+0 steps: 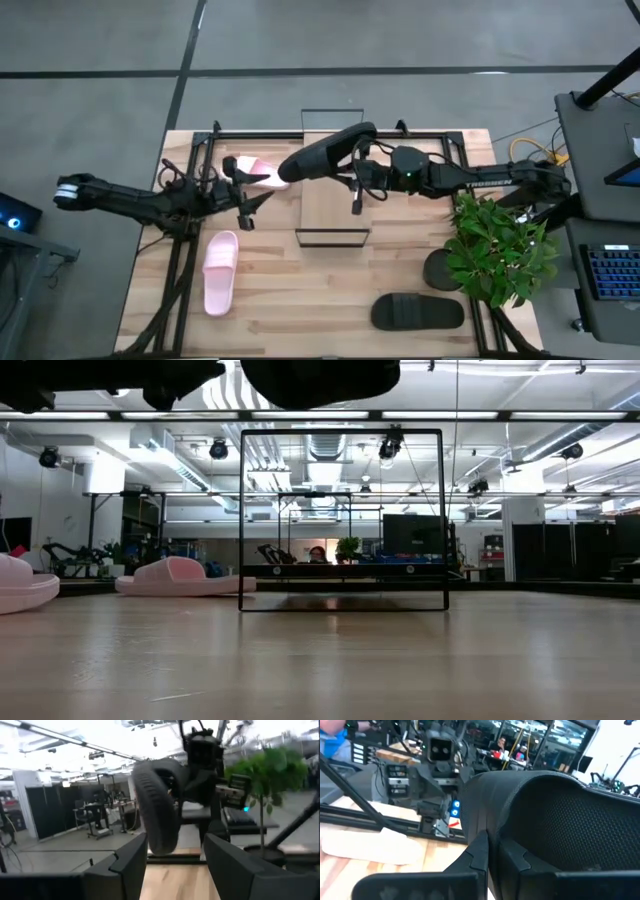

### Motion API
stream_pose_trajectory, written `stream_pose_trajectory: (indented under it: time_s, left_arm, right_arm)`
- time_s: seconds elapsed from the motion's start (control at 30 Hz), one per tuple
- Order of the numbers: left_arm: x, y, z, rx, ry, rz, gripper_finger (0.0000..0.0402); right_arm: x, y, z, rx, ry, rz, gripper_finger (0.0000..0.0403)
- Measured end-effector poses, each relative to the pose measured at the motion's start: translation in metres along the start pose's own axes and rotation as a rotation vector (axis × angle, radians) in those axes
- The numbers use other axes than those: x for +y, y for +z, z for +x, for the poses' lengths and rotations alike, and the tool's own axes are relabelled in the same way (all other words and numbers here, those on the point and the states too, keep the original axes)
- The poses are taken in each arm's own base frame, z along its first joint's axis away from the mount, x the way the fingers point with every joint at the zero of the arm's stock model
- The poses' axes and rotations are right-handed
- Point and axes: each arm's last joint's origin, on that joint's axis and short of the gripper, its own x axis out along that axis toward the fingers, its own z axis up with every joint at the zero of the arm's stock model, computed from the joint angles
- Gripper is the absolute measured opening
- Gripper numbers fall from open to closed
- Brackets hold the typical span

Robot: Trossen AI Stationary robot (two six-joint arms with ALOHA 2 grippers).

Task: Pick and place slides into the shelf
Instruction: Put the top black slides on the shelf

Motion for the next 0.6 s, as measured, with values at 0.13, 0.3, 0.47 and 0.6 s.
stream_pose_trajectory:
  time_s: [0.13,0.3,0.47,0.6]
  left_arm:
    - [0.004,-0.001,0.006,-0.03,0.04,-0.042,0.018]
    - [0.003,-0.003,0.013,-0.08,0.057,-0.057,0.018]
    - [0.0,-0.007,0.021,-0.079,0.057,-0.055,0.018]
    - [-0.003,-0.009,0.026,-0.062,0.043,-0.049,0.018]
  right_arm:
    - [0.004,0.003,0.001,-0.029,0.008,-0.018,0.0012]
    - [0.006,0.0,0.004,-0.022,0.014,-0.027,0.0012]
    - [0.005,-0.001,0.005,-0.024,0.006,-0.037,0.0012]
    - [0.005,-0.001,0.005,-0.021,-0.006,-0.065,0.0012]
